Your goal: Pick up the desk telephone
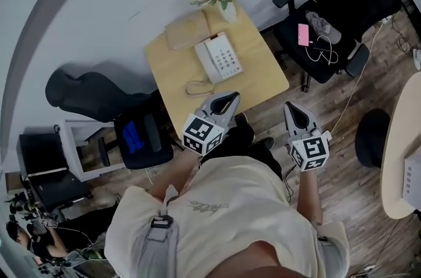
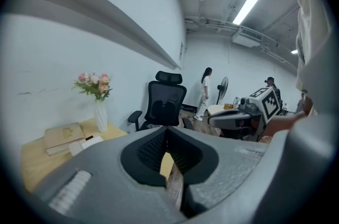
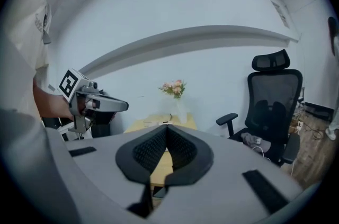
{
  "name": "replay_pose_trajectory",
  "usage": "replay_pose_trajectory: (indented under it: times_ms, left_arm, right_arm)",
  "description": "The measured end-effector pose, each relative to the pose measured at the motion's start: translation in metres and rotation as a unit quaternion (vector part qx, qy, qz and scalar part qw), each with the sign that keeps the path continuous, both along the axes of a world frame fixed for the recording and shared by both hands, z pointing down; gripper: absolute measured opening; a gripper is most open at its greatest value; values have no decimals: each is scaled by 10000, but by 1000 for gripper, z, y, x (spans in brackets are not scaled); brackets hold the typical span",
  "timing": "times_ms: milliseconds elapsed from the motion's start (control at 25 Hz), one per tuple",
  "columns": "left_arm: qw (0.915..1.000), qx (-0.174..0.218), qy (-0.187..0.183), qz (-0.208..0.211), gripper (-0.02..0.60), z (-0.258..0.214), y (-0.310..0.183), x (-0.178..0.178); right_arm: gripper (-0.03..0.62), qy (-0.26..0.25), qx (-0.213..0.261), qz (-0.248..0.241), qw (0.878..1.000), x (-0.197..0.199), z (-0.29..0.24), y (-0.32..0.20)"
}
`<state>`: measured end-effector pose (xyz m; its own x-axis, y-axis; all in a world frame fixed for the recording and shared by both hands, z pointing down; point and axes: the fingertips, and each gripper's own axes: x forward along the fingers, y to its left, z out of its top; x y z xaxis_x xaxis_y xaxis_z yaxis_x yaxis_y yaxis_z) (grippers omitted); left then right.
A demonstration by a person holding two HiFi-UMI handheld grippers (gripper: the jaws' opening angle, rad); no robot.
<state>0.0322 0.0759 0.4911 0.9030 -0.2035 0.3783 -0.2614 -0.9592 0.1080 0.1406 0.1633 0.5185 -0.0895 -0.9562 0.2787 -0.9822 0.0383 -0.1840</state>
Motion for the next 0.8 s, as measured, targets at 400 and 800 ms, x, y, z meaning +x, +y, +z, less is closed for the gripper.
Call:
replay_pose_trajectory:
  times_ms: [400, 800]
  left_arm:
    - [9971, -195, 508, -536, 18, 3, -83, -1]
    - [9921, -150, 551, -1114, 18, 16, -176, -50]
  right_arm:
    - [-2, 405, -359, -648, 9964, -13, -17, -82]
    - [-2, 340, -563, -1273, 9897, -34, 1, -190]
